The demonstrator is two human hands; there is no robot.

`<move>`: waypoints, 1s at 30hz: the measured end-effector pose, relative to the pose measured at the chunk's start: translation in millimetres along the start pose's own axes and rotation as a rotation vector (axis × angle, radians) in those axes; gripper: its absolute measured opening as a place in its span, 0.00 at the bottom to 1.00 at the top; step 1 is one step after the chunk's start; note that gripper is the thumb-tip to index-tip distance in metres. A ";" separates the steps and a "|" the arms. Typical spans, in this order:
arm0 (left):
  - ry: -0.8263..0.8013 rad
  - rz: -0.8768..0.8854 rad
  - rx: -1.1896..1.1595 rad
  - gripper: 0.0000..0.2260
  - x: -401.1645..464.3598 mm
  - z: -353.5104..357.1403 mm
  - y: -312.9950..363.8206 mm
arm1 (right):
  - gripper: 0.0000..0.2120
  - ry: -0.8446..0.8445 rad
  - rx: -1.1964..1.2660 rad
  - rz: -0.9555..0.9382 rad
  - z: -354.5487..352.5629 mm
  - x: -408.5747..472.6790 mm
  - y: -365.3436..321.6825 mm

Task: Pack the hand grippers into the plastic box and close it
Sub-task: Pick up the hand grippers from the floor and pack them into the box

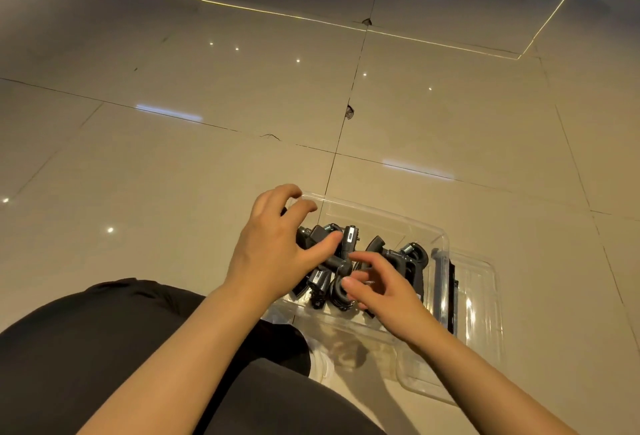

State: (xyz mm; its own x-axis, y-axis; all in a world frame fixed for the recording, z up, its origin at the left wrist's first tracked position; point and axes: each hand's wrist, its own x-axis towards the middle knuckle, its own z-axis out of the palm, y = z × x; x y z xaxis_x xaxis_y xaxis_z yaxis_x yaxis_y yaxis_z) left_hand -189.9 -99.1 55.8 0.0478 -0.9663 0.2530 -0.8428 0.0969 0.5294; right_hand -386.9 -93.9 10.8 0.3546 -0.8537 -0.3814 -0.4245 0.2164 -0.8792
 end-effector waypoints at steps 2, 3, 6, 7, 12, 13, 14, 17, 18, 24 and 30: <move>-0.011 -0.105 -0.064 0.26 -3.7 1.0 6.2 | 0.12 0.071 0.084 -0.034 8.7 -4.2 -3.8; -0.026 -0.163 -0.099 0.25 -5.8 1.4 9.2 | 0.10 0.140 0.115 -0.054 9.8 -5.1 -4.2; -0.092 -0.259 -0.143 0.24 -11.6 3.0 16.8 | 0.08 0.309 0.252 -0.069 8.9 -6.1 -1.4; -0.114 -0.253 -0.160 0.25 -12.7 3.8 18.4 | 0.08 0.345 0.313 -0.059 7.8 -5.2 -1.4; -0.492 -0.126 -0.139 0.35 -22.3 14.0 10.3 | 0.06 0.485 0.376 -0.056 -2.4 28.0 -0.1; -0.558 -0.104 -0.067 0.37 -23.6 15.3 5.9 | 0.06 0.492 0.265 -0.077 -5.9 38.6 -0.5; -0.587 -0.094 0.004 0.37 -23.7 15.4 0.5 | 0.08 0.470 0.115 -0.096 -10.1 49.6 -1.7; -0.549 -0.118 0.121 0.34 -20.2 11.4 -19.5 | 0.14 0.310 -0.427 -0.134 -15.5 85.4 -3.6; -0.531 -0.135 0.130 0.33 -19.4 9.2 -26.4 | 0.16 0.255 -0.593 -0.128 -13.4 97.6 -4.9; -0.478 -0.219 0.115 0.30 -21.3 1.7 -52.4 | 0.17 0.067 -1.156 -0.218 29.9 155.6 -0.9; -0.554 -0.219 0.189 0.30 -18.8 10.6 -67.7 | 0.27 0.013 -1.035 -0.129 44.5 149.2 30.6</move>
State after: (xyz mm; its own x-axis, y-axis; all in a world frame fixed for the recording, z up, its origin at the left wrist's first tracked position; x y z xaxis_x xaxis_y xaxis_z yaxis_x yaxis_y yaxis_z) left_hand -139.4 -90.1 6.6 -0.0120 -0.9440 -0.3298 -0.9275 -0.1128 0.3565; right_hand -309.9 -193.6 -85.7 0.4415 -0.8478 -0.2937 -0.8930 -0.3831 -0.2362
